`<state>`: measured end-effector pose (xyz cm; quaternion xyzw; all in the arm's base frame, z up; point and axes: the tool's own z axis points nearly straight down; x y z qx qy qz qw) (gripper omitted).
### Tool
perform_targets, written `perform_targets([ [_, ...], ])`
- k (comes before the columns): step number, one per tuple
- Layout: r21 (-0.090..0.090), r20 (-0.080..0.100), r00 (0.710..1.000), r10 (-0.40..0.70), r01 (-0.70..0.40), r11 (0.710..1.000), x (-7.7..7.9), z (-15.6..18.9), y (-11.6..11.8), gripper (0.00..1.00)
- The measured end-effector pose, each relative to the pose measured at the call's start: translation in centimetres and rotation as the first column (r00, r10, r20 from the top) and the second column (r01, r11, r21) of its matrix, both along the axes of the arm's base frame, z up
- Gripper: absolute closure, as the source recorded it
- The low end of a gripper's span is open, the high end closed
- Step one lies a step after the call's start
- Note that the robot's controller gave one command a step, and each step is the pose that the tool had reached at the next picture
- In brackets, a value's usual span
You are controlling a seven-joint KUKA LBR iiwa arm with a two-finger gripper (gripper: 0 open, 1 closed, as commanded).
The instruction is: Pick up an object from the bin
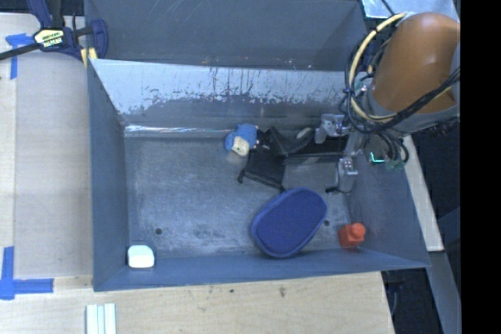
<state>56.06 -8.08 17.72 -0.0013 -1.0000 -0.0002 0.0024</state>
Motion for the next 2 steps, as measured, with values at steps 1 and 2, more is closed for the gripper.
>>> perform_targets([
  [1,-0.004,0.008,0.867,0.498,-0.498,0.867,-3.4,-10.5,2.6,0.00],
  [2,-0.004,0.010,0.619,0.785,-0.785,0.619,-3.5,-7.7,8.2,0.00],
])
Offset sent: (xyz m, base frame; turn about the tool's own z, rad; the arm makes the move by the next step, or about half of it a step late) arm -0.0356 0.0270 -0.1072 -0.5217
